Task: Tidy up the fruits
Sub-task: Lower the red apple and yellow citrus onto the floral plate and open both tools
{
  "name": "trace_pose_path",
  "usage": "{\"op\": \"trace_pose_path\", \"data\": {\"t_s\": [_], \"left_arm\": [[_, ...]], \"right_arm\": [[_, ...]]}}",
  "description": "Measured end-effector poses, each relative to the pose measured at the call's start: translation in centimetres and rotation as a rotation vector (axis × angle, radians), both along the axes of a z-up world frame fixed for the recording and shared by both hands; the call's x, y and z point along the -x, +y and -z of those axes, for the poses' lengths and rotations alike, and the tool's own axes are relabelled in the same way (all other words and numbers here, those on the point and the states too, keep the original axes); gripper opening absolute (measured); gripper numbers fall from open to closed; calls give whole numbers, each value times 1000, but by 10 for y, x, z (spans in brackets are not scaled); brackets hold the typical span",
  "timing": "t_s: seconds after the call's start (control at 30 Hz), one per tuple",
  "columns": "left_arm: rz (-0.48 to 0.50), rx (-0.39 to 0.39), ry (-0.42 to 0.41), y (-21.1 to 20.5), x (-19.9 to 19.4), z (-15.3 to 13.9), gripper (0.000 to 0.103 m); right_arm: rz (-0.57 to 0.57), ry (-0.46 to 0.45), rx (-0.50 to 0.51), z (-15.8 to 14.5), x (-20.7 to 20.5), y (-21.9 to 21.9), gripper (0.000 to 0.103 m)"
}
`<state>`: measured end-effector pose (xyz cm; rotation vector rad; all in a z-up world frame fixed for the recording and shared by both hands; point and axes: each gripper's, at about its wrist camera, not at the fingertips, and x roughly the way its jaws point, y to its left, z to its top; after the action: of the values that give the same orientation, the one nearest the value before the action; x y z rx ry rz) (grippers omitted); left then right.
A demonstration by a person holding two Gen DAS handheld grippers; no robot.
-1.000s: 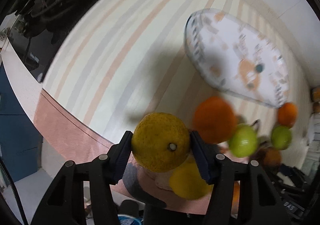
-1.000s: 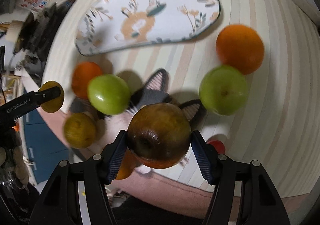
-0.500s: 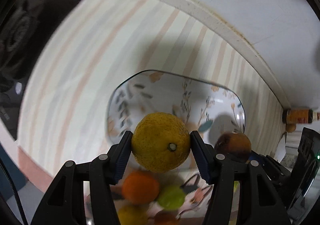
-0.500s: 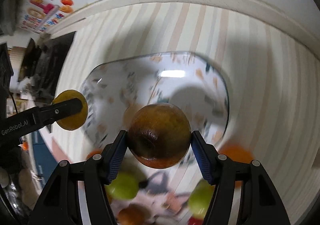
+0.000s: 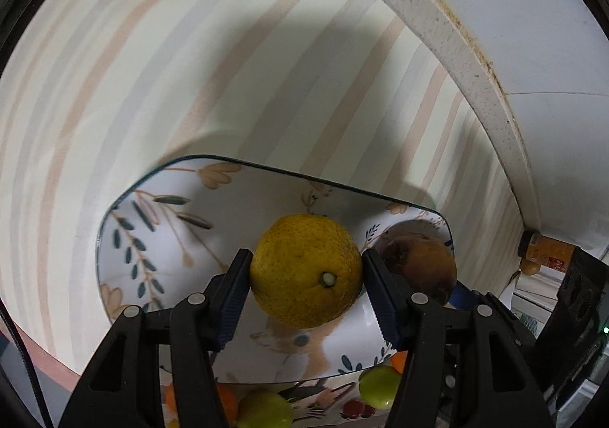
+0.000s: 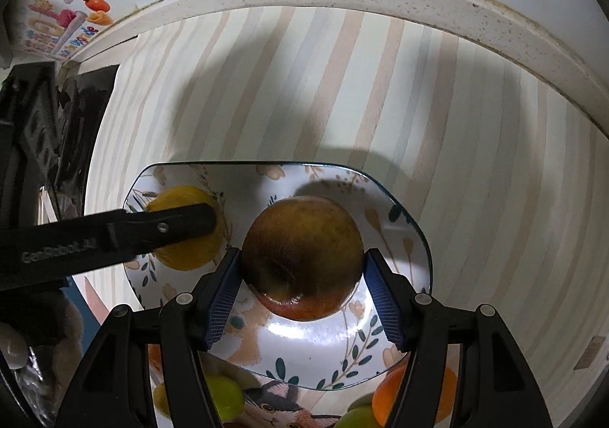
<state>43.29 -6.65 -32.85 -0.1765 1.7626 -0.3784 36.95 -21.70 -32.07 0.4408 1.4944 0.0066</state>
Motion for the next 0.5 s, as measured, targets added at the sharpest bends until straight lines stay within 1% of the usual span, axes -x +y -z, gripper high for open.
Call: {"op": "trace_pose_path", "data": {"t_s": [0.17, 0.23, 0.27, 0.33, 0.37, 0.4, 0.43, 0.5], "left_arm": [[-11, -13, 17, -3, 0, -4, 56], [-18, -15, 19, -3, -1, -4, 56], [-13, -19, 12, -4, -1, -6, 57], [-5, -40, -19, -2, -3, -13, 65], [-2, -52, -40, -2, -3, -18, 79], [4, -58, -56, -2, -3, -23, 88], [12, -70, -77, 0, -2, -28, 89], [25, -97, -116, 1, 0, -38, 89]], "right_arm": [[-3, 25, -14, -1, 3, -5, 69], [4, 32, -22, -1, 1, -4, 84], [9, 35, -28, -3, 2, -5, 85], [14, 42, -30, -6, 5, -6, 85], [16, 43, -31, -8, 8, -7, 86], [17, 44, -23, -11, 10, -8, 91], [18, 44, -10, -12, 13, -7, 94], [23, 41, 18, -19, 22, -7, 94]]}}
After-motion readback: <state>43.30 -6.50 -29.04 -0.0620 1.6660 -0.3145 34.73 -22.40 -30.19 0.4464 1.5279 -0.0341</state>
